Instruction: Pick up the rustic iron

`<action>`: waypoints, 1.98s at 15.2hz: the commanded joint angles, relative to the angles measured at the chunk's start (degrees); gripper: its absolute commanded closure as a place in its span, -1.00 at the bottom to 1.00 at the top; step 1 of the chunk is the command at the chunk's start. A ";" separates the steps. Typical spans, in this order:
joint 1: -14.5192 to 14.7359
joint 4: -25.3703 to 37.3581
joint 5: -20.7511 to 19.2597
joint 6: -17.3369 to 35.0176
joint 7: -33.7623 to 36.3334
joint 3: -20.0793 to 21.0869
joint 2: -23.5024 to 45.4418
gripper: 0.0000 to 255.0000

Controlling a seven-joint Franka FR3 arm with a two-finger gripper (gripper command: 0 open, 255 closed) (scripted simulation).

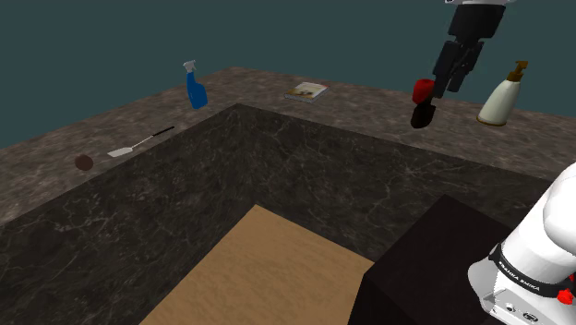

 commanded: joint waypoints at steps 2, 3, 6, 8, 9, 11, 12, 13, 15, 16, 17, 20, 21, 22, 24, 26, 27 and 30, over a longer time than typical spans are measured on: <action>-0.63 0.21 -0.34 1.20 0.22 -0.48 1.49 -1.00; -1.25 0.48 -0.66 2.37 0.44 -0.96 3.00 -1.00; -3.04 1.54 -1.53 5.71 1.16 -2.45 7.63 -1.00; -4.18 2.48 -2.02 7.78 1.64 -3.49 10.78 -1.00; -4.74 3.02 -2.23 8.77 1.89 -4.01 12.37 -1.00; -5.81 4.21 -2.59 10.65 2.37 -5.09 15.57 -1.00; -6.32 4.87 -2.74 11.54 2.62 -5.65 17.18 -1.00; -6.82 5.56 -2.86 12.39 2.85 -6.21 18.79 -1.00; -7.81 7.07 -3.02 13.99 3.31 -7.36 22.03 -1.00; -8.29 7.88 -3.06 14.74 3.53 -7.94 23.65 -1.00; -8.76 8.73 -3.06 15.45 3.74 -8.52 25.28 -1.00; -10.15 11.47 -2.90 17.37 4.33 -10.32 30.16 -1.00; -10.61 12.45 -2.77 17.93 4.50 -10.92 31.79 -1.00; -11.07 13.46 -2.62 18.46 4.66 -11.53 33.42 -1.00; -12.00 15.58 -2.20 19.41 4.96 -12.74 36.69 -1.00; -12.96 17.82 -1.64 20.22 5.21 -13.94 39.96 -1.00; -13.46 18.98 -1.31 20.56 5.32 -14.53 41.60 -1.00; -15.03 22.65 -0.11 21.39 5.62 -16.24 46.53 -1.00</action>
